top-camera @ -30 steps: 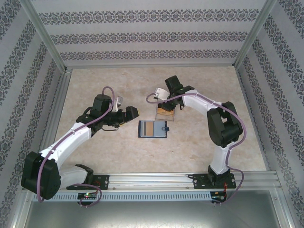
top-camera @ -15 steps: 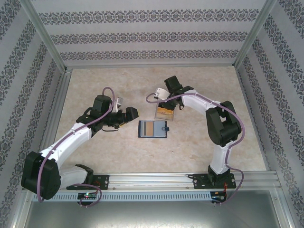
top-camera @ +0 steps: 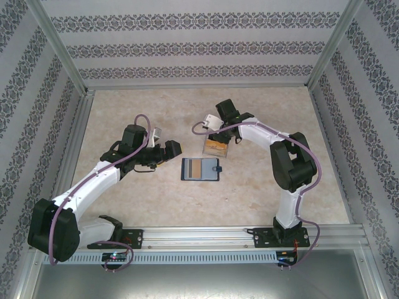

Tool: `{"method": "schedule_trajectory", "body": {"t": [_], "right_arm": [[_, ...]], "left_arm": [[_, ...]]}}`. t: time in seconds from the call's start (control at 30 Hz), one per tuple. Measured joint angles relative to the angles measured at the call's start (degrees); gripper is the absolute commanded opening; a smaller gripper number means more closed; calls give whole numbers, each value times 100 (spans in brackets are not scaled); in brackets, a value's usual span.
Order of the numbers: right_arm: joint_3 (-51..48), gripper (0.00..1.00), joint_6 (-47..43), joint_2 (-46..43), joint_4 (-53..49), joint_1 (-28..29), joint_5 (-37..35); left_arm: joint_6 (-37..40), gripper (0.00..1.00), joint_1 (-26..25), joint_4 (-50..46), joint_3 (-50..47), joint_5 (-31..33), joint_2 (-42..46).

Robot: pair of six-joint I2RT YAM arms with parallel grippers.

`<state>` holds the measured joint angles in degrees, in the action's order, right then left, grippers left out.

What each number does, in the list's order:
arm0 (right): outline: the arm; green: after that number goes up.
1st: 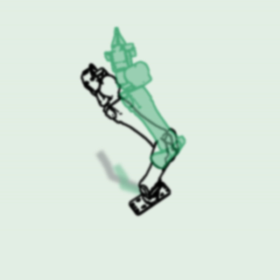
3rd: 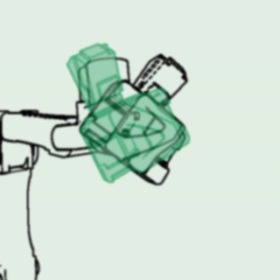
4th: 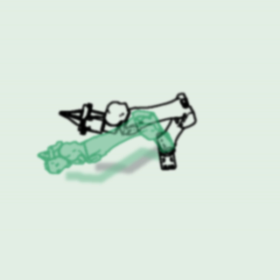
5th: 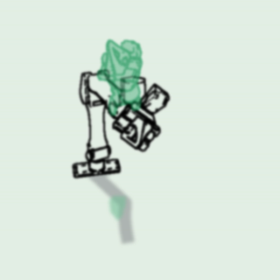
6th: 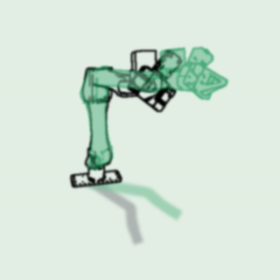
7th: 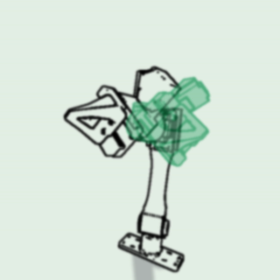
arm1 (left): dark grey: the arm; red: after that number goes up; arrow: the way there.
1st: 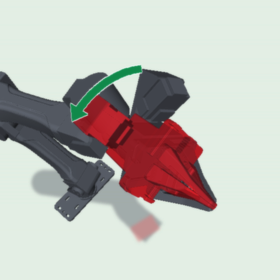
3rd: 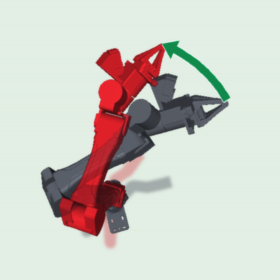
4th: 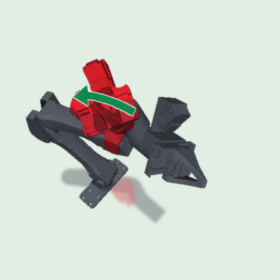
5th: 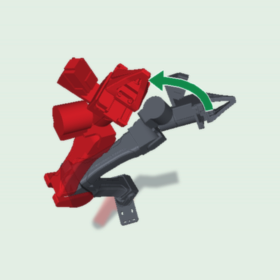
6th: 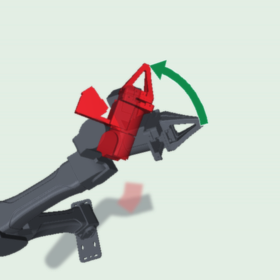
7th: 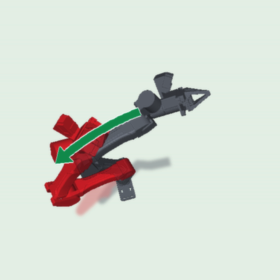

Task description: Take the credit cards out of the card holder

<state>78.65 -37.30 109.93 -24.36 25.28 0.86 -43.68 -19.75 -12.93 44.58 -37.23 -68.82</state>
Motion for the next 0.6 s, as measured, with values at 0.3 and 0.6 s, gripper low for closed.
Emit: {"method": "schedule_trajectory", "body": {"t": [0.3, 0.6], "right_arm": [[0, 30, 105, -4, 42, 0, -2], [0, 40, 168, -17, 59, -2, -22]], "left_arm": [[0, 99, 0, 0, -2, 2, 48], [0, 99, 0, -13, -22, 0, 170]]}}
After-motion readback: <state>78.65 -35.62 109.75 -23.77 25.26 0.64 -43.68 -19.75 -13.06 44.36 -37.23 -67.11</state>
